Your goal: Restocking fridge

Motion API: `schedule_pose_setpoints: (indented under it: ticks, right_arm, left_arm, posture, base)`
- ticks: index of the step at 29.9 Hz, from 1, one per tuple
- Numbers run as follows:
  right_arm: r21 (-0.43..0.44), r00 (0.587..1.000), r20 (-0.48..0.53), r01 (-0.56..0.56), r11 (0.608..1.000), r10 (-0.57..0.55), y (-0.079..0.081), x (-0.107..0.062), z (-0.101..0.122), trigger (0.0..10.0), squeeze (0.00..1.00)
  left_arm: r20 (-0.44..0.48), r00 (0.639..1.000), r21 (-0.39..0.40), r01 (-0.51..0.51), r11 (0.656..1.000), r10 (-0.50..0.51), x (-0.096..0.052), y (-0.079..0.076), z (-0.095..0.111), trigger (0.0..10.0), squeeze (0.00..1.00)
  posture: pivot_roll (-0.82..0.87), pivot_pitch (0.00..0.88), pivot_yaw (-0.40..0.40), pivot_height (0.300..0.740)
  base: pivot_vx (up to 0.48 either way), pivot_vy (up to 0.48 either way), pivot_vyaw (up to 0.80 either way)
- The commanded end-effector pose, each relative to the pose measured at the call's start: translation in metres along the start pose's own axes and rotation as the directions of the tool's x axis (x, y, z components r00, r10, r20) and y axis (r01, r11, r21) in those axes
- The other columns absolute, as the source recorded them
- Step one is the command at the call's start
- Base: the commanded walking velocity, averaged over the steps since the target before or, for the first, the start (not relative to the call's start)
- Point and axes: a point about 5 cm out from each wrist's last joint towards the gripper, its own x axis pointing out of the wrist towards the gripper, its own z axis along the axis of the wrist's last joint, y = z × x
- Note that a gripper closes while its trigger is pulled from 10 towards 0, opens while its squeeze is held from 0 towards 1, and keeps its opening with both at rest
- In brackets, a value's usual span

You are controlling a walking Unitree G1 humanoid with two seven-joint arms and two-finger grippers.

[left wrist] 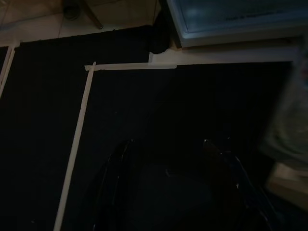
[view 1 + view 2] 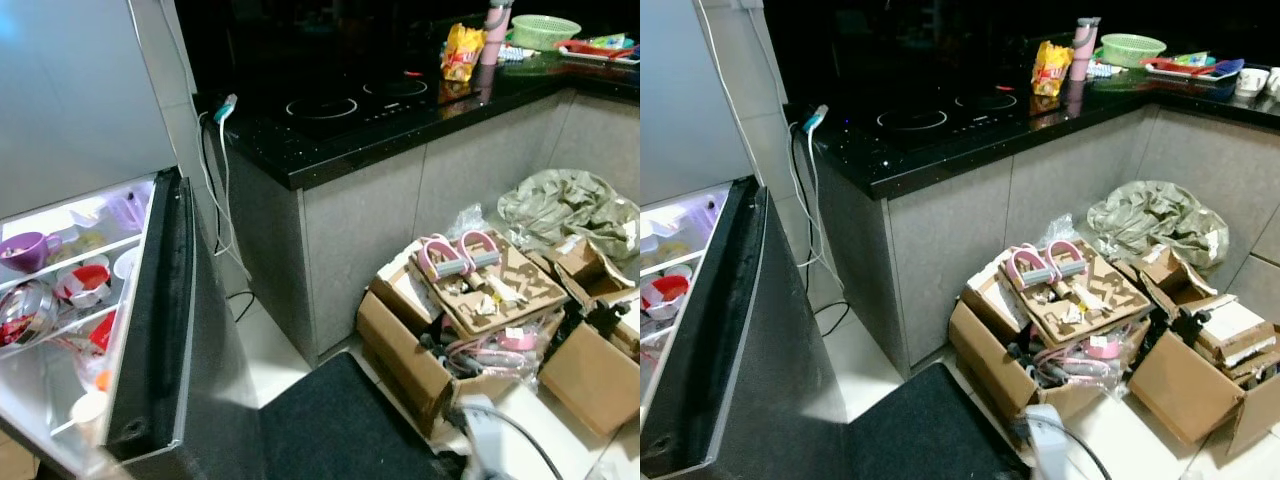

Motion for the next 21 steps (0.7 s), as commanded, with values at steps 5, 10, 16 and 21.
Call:
schedule_pose_setpoints:
  ticks: [5, 10, 16, 21]
  right_arm:
    - [0.004, 0.996, -0.086, 0.038, 0.999, -0.038, 0.004, -0.002, -0.041, 10.0, 0.0]
    - [-0.091, 0.992, -0.123, -0.023, 0.996, 0.012, 0.016, -0.002, -0.056, 10.0, 0.0]
    - [-0.117, 0.991, -0.13, -0.051, 0.992, 0.036, 0.023, -0.001, -0.059, 10.0, 0.0]
    - [-0.113, 0.993, -0.107, -0.071, 0.991, 0.059, 0.028, 0.002, -0.051, 10.0, 0.0]
  left_arm:
    - [-0.044, 0.998, -0.019, -0.044, 0.999, 0.043, -0.003, 0.011, -0.011, 10.0, 0.0]
    - [-0.063, 0.994, -0.096, -0.099, 0.99, 0.094, -0.002, 0.019, -0.011, 10.0, 0.0]
    - [-0.07, 0.99, -0.139, -0.134, 0.981, 0.125, 0.0, 0.024, -0.008, 10.0, 0.0]
    - [-0.049, 0.995, -0.095, -0.088, 0.992, 0.084, 0.001, 0.019, -0.005, 10.0, 0.0]
  posture:
    - [0.01, 0.134, 0.044, 0.74]
    - [0.01, 0.135, 0.045, 0.74]
    - [0.02, 0.134, 0.041, 0.74]
    - [0.02, 0.134, 0.042, 0.74]
  base:
    - [0.0, 0.0, 0.0]
    - [0.0, 0.0, 0.45]
    - [0.0, 0.0, 0.8]
    - [0.0, 0.0, 0.8]
